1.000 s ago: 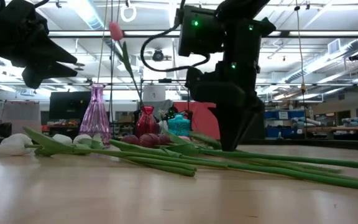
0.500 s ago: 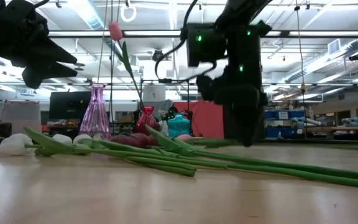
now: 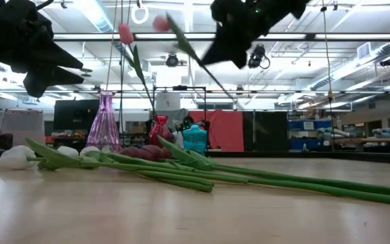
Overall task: Sort flowers into vase by color
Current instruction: Put the pink tulip into the red vase
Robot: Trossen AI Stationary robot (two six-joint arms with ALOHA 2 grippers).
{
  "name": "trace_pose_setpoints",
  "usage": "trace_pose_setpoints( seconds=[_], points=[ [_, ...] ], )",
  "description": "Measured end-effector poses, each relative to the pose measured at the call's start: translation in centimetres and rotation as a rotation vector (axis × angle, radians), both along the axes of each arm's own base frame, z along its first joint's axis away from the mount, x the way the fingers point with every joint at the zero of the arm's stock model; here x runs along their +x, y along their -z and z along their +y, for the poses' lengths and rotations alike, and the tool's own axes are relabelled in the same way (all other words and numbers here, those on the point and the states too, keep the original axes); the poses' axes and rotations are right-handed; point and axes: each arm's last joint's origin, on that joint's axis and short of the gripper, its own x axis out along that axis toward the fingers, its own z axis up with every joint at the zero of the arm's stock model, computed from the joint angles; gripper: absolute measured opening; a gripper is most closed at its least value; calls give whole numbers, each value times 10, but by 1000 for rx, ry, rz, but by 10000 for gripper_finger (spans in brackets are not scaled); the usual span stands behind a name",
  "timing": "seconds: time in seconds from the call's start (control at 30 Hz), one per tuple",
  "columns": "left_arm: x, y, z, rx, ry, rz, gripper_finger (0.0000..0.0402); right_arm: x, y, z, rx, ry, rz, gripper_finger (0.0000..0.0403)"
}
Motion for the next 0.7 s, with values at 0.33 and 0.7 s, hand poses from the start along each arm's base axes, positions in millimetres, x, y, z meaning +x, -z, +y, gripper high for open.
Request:
trace_pose_setpoints(
  seconds=[0.33, 0.7],
  points=[
    [0, 2, -4, 18, 142, 47, 211, 12, -4, -61, -148, -62, -612, 5],
    [0, 6, -6, 1, 224, 88, 211, 51, -8, -103, -265, -72, -685, 5]
  ],
)
